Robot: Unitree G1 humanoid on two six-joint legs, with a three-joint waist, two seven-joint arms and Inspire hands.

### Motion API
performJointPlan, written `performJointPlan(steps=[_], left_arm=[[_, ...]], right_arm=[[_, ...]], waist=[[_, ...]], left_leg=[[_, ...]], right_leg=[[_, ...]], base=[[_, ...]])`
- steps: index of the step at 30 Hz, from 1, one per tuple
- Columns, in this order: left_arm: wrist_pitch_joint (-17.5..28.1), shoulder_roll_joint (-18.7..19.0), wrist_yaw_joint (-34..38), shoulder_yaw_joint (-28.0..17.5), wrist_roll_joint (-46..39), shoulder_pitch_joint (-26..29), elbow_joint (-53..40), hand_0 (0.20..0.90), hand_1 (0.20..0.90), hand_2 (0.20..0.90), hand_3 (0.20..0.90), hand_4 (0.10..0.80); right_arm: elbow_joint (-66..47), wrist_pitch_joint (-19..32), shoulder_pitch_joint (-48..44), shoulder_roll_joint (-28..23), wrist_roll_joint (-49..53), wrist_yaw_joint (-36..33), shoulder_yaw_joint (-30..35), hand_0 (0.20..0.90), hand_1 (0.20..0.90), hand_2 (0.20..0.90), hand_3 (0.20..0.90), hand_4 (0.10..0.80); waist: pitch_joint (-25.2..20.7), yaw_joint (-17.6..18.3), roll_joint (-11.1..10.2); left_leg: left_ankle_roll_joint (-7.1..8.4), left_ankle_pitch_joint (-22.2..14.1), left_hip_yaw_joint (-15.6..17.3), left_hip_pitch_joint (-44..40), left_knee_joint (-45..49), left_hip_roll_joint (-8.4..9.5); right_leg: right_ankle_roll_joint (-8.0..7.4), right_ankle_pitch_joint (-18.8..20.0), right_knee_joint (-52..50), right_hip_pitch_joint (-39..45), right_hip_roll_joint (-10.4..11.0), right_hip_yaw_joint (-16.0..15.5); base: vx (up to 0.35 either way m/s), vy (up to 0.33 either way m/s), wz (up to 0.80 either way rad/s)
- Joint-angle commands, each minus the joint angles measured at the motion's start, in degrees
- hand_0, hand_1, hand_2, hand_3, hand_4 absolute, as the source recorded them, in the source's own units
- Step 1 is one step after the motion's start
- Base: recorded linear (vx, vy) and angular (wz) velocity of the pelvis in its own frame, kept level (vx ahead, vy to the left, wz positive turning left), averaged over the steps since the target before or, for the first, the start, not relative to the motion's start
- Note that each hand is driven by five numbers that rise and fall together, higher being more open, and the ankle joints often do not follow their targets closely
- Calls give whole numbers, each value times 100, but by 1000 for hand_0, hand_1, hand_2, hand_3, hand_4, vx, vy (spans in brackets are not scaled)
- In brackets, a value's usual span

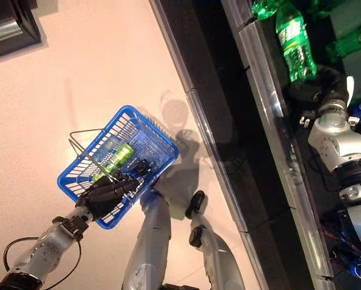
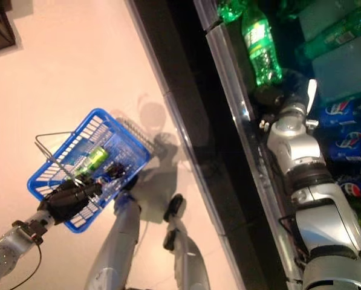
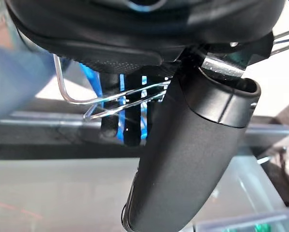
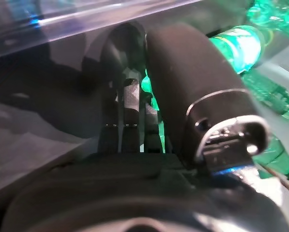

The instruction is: Pick up the drink and place into the basket.

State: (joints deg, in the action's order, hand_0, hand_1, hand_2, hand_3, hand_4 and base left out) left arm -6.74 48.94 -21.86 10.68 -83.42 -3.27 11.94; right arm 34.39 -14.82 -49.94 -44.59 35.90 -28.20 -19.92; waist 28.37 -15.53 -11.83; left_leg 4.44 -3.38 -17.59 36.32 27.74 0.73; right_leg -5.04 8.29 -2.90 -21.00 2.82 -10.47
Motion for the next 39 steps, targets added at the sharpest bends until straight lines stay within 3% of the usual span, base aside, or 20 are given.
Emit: performJointPlan(steps=[1, 7, 19, 25, 29, 30, 31, 32, 39], left_arm=[[387, -332, -889, -482, -131, 293, -2197, 300, 300, 300, 200, 100], [94, -811, -581, -468, 98, 165, -2353, 300, 300, 300, 200, 100], [-471, -1677, -76, -373, 527, -214, -2513, 300, 300, 300, 200, 100], [-673, -1982, 36, -360, 724, -463, -2511, 300, 300, 300, 200, 100], [-735, -1985, 83, -357, 744, -477, -2489, 300, 300, 300, 200, 100], [-739, -1956, 103, -360, 727, -467, -2502, 300, 300, 300, 200, 100], [-728, -1908, 99, -365, 701, -459, -2490, 300, 300, 300, 200, 100], [-718, -1875, 94, -369, 691, -452, -2478, 300, 300, 300, 200, 100], [-700, -1526, 135, -471, 521, -342, -2512, 300, 300, 300, 200, 100]], right_arm=[[-471, 20, -228, -584, -692, 36, 231, 300, 300, 300, 200, 100], [-1045, -369, 689, -70, -1261, 81, 688, 300, 300, 300, 200, 100], [-1821, -727, 2430, 1043, -2045, -11, 1014, 300, 300, 300, 200, 100], [-2089, -817, 3217, 1256, -2374, 169, 1181, 300, 300, 300, 200, 100], [-2006, -893, 3355, 1285, -2334, 240, 1146, 300, 300, 300, 200, 100], [-1991, -888, 3379, 1295, -2325, 221, 1130, 354, 354, 354, 263, 163], [-1962, -876, 3397, 1298, -2311, 230, 1116, 658, 658, 658, 617, 517], [-1937, -856, 3410, 1299, -2275, 232, 1105, 900, 900, 900, 900, 800], [-1946, -715, 3363, 1306, -2138, 68, 1011, 900, 900, 900, 900, 800]], waist=[[142, -115, 307], [99, -122, 419], [-753, 49, 564], [-1013, 118, 624], [-1032, 123, 630], [-1020, 120, 624], [-999, 115, 612], [-982, 111, 601], [-847, 49, 486]], left_leg=[[-949, 89, 389, -1674, -1921, 208], [-889, 128, 341, -2595, -2218, 187], [-744, 214, 284, -3494, -2641, 60], [-700, 275, 317, -3719, -2700, 28], [-691, 307, 341, -3768, -2732, 7], [-691, 313, 346, -3764, -2735, 3], [-692, 320, 355, -3757, -2731, 2], [-693, 324, 362, -3753, -2726, 0], [-723, 358, 380, -3701, -2730, 3]], right_leg=[[-203, -731, -1088, 471, 115, -158], [-86, -912, -883, 1318, 33, -106], [90, -1136, -669, 2084, -134, -21], [117, -1156, -686, 2250, -170, -19], [105, -1129, -674, 2280, -194, -7], [102, -1119, -671, 2276, -200, -9], [94, -1101, -669, 2272, -206, -15], [87, -1085, -668, 2270, -209, -20], [27, -965, -638, 2222, -261, -24]], base=[[0, 0, 0], [31, -11, -4], [93, -1, -4], [96, 15, -13], [36, -1, -6], [0, 0, 0], [0, 0, 0], [11, -32, 0], [0, -25, 2]])
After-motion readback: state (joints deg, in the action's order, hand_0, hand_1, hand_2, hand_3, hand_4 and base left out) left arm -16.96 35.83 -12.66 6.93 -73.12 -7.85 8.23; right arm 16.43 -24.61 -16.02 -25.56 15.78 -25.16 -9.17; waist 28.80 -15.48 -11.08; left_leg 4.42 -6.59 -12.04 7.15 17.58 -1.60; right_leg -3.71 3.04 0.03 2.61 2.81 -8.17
